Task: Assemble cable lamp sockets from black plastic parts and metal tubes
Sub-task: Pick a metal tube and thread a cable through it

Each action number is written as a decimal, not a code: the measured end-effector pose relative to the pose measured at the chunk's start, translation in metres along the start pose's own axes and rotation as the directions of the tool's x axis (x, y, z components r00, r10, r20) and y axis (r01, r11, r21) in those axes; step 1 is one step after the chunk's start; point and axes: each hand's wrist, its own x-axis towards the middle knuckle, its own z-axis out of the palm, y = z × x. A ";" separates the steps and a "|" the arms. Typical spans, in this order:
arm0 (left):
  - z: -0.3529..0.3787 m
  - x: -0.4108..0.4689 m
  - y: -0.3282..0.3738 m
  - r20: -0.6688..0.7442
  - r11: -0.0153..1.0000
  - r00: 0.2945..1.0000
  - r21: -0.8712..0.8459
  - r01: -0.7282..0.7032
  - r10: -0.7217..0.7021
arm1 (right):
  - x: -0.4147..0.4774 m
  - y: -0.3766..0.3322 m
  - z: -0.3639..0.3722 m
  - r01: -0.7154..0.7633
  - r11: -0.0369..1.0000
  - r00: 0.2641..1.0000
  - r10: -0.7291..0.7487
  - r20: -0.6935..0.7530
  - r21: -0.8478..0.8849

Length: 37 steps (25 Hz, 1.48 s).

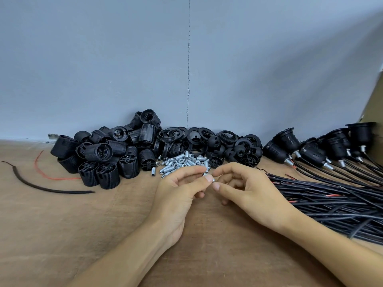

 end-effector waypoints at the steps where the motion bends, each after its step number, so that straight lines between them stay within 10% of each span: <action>1: 0.000 0.001 -0.001 -0.021 1.000 1.000 -0.002 0.001 -0.001 | 0.000 -0.002 0.000 -0.005 1.000 1.000 0.005 -0.013 -0.014; 7: 0.005 0.002 0.004 -0.098 0.993 0.994 -0.114 0.036 -0.047 | 0.015 0.000 -0.008 0.053 0.923 0.951 -0.162 -0.262 -0.381; 11: 0.009 0.001 0.003 -0.114 0.997 0.993 -0.079 0.025 -0.034 | 0.027 0.010 -0.012 0.094 0.633 0.989 -0.145 0.002 -0.768; 17: 0.008 0.002 -0.002 -0.065 0.996 0.997 0.087 -0.025 0.031 | 0.027 0.018 -0.009 0.095 0.567 0.994 -0.104 0.044 -0.818; 31: -0.002 0.012 -0.001 0.015 0.982 0.998 0.175 -0.065 0.063 | 0.013 0.002 -0.013 -0.008 0.896 0.993 -0.045 -0.108 -0.443; 37: -0.005 0.011 -0.004 -0.056 0.981 0.992 0.167 -0.099 0.110 | 0.012 -0.006 -0.012 -0.035 0.999 0.998 0.036 -0.052 0.015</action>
